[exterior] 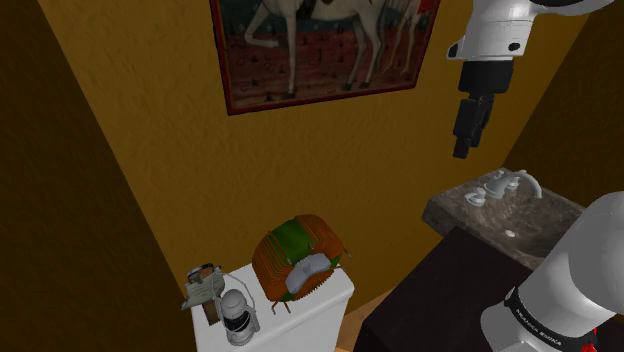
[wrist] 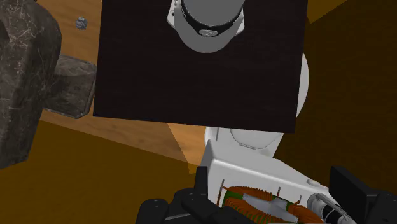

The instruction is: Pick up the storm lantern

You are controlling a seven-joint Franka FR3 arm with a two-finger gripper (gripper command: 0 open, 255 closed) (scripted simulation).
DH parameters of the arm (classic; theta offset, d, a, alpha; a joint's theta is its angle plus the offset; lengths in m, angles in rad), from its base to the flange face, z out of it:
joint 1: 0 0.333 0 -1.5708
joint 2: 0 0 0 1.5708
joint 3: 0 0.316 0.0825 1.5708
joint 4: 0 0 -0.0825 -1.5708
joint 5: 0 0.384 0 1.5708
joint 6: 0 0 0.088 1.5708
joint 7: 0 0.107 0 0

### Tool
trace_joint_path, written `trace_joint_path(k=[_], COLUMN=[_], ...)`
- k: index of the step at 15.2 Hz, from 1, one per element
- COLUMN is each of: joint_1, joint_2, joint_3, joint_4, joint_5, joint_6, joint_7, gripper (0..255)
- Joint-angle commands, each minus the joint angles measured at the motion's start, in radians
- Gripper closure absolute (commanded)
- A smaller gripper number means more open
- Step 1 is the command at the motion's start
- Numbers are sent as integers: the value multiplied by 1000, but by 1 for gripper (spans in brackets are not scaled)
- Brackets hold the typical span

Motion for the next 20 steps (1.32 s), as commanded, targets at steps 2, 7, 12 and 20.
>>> trace_joint_path(k=[2, 7, 12, 20], joint_1=[8, 46, 79, 119], joint_2=[22, 151, 303, 578], joint_3=[16, 94, 168, 276], joint_4=[-3, 1, 38, 161], joint_5=[13, 69, 105, 109], joint_6=[27, 162, 289, 460], joint_7=[10, 55, 99, 182], gripper=[0, 0, 0, 0])
